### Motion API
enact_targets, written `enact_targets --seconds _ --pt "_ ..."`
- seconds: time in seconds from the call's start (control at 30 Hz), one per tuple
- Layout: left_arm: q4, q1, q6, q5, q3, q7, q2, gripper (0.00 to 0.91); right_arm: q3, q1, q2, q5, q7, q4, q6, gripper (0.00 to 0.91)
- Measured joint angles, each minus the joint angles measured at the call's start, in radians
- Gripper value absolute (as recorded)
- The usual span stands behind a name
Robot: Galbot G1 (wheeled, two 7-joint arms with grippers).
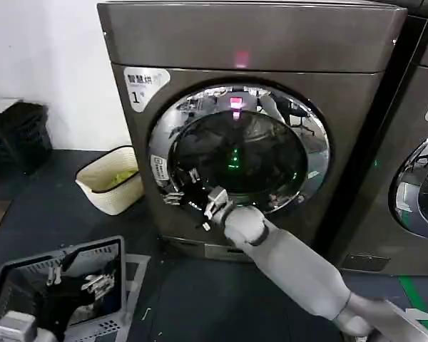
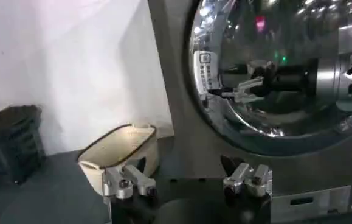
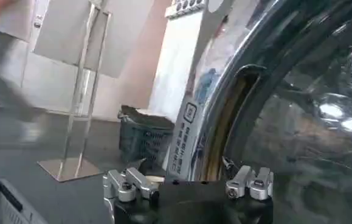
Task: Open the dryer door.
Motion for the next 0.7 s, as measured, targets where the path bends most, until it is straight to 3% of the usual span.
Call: enact_targets --seconds 0.37,0.57,0.7 --pt "0.0 -0.008 -0.016 -0.002 0.0 -0.001 0.008 0.907 0.001 0.013 -0.042 0.069 -0.193 0.007 0.055 0.907" --pt "0.0 -0.031 -0.133 -0.086 -0.023 -0.005 0.057 0.907 -0.003 0.011 -0.086 0.12 -0.303 0.04 0.07 0.907" --pt "0.044 -0.052 -0.254 -0.175 -0.078 0.053 0.116 0.907 -0.008 0.012 -0.12 0.167 -0.379 0.062 0.089 0.907"
